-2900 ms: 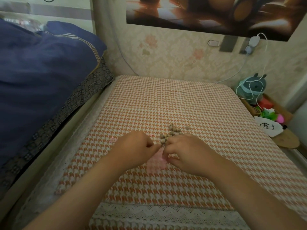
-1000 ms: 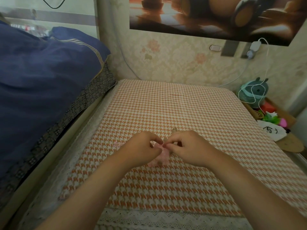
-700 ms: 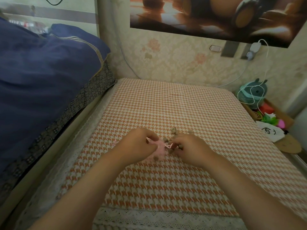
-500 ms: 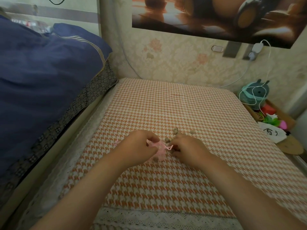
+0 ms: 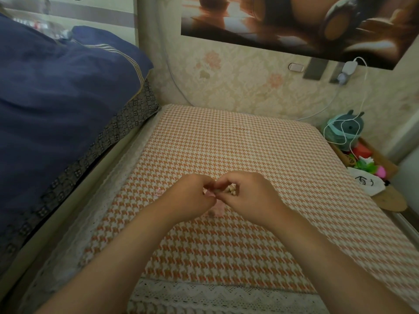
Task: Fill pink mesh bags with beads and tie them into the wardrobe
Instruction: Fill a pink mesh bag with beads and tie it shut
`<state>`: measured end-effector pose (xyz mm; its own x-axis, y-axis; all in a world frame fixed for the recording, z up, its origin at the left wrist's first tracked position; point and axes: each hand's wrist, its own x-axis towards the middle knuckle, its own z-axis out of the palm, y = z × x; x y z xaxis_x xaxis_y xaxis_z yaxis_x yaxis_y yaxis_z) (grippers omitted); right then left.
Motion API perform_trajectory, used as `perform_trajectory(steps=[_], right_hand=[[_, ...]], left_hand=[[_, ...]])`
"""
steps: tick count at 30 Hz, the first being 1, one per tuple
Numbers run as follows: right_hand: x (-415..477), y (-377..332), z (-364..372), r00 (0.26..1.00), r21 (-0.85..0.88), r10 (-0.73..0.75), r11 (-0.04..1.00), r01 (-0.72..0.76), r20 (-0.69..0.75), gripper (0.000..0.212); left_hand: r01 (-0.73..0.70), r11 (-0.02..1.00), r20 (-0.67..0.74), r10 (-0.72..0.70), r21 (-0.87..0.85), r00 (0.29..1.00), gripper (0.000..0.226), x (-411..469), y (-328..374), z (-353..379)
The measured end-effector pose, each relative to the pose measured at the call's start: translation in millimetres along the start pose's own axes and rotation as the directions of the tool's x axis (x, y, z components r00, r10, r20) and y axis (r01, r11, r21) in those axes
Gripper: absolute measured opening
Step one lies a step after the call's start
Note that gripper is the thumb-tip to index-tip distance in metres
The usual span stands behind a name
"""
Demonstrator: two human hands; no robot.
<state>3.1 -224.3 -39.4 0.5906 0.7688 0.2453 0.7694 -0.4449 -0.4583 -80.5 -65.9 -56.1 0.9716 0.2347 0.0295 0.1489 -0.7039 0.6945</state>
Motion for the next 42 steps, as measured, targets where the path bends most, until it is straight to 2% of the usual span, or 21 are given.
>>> perform_trajectory(steps=[3,5,13,16,20,24,27,32,34,38,42], right_hand=[[3,2,3,1.000,-0.154,-0.013,0.988,0.017,0.027,0.018],[4,3,2,0.999,-0.181,0.014,0.983,-0.004,0.052,0.020],[-3,6,-4,0.987,-0.159,0.099,0.984,-0.079,0.123,0.025],[-7,13,-14,0.984,-0.108,0.161,0.982,-0.152,0.081,0.029],[-20,35,-30,0.969,-0.014,0.247,0.969,-0.246,0.030,0.034],[-33,58,-35,0.956,0.019,0.293,0.956,-0.293,0.031,0.036],[-38,67,-38,0.954,0.052,0.300,0.952,-0.300,0.009,0.027],[-40,67,-36,0.961,0.086,0.277,0.957,-0.278,0.019,0.021],[-38,64,-34,0.965,0.090,0.259,0.961,-0.261,0.032,0.021],[-34,65,-31,0.967,0.100,0.254,0.962,-0.256,0.029,0.022],[-31,64,-30,0.967,0.095,0.253,0.962,-0.255,0.032,0.022]], left_hand=[[0.009,1.000,0.004,-0.009,0.016,1.000,0.021,-1,0,0],[0.014,1.000,0.002,-0.014,0.016,1.000,0.022,-2,-1,1],[0.024,0.999,0.003,-0.024,-0.043,1.000,0.025,1,6,4],[-0.008,0.995,0.008,0.009,-0.097,1.000,0.023,4,15,7],[-0.037,0.981,-0.066,0.025,-0.189,0.998,0.021,13,25,12],[0.021,0.997,-0.141,-0.031,-0.072,0.989,0.019,30,17,26],[0.075,0.996,-0.156,-0.067,0.043,0.985,0.026,44,11,40],[0.051,0.955,-0.084,-0.027,0.293,0.996,0.041,67,1,65],[0.034,0.938,-0.049,-0.018,0.345,0.999,0.038,72,-2,70],[0.087,0.953,-0.102,-0.060,0.289,0.993,0.020,82,-4,74],[0.110,0.976,-0.132,-0.086,0.186,0.987,0.015,84,-8,73]])
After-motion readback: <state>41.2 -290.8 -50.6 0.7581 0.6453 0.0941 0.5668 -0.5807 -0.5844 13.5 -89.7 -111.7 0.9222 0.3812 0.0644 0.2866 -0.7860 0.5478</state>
